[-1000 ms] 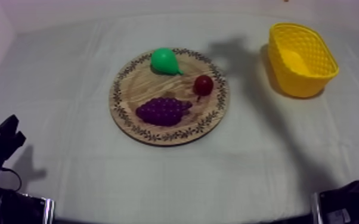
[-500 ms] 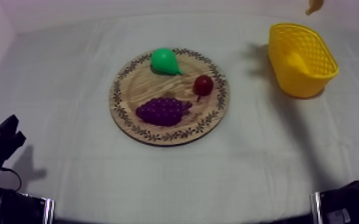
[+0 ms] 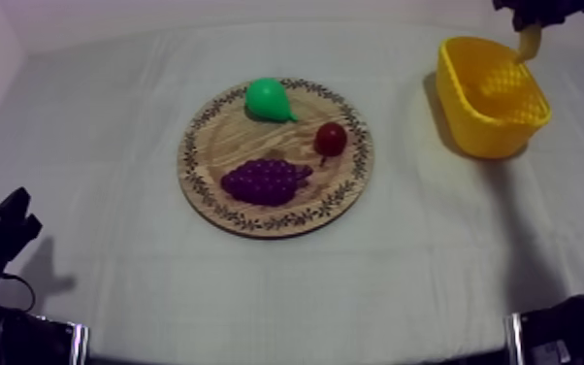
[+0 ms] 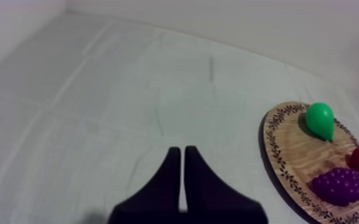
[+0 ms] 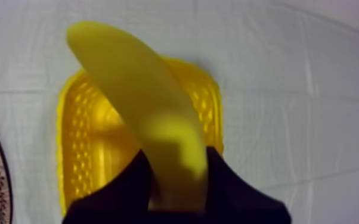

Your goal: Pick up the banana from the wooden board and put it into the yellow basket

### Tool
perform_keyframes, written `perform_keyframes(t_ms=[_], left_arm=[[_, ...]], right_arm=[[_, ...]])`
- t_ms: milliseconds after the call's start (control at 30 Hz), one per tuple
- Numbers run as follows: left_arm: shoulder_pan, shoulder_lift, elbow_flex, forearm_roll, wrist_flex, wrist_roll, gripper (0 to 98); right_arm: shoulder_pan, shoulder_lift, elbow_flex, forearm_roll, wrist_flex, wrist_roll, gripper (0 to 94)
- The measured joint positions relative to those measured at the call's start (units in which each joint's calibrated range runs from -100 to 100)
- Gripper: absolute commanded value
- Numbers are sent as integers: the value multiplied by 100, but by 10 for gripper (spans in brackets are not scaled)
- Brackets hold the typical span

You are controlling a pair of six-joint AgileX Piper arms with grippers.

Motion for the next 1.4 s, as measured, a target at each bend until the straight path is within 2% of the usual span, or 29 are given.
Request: perform_keyframes(t_ms=[367, 600, 767, 867, 1067, 1133, 1267, 1400], left_arm=[[0, 0, 0, 0, 1, 0, 0], [0, 0, 0, 0, 1, 0, 0], [0, 0, 0, 0, 1, 0, 0], [0, 0, 0, 0, 1, 0, 0], [0, 0, 0, 0, -8, 0, 0], [0, 0, 0, 0, -2, 0, 0], [0, 0, 0, 0, -2, 0, 0], [0, 0, 0, 0, -2, 0, 0]], right_arm=[[130, 899, 411, -86, -326, -85, 125], [88, 1046, 653, -113, -469, -149, 435], [88, 1008, 710, -119, -497, -149, 537], [91, 874, 716, -124, -497, -131, 496], [130, 362, 621, -182, -403, -26, 223], [126, 101, 637, -176, -368, 15, 162], [63, -464, 898, -170, -455, 68, 112], [13, -1231, 1378, -151, -794, 28, 93]])
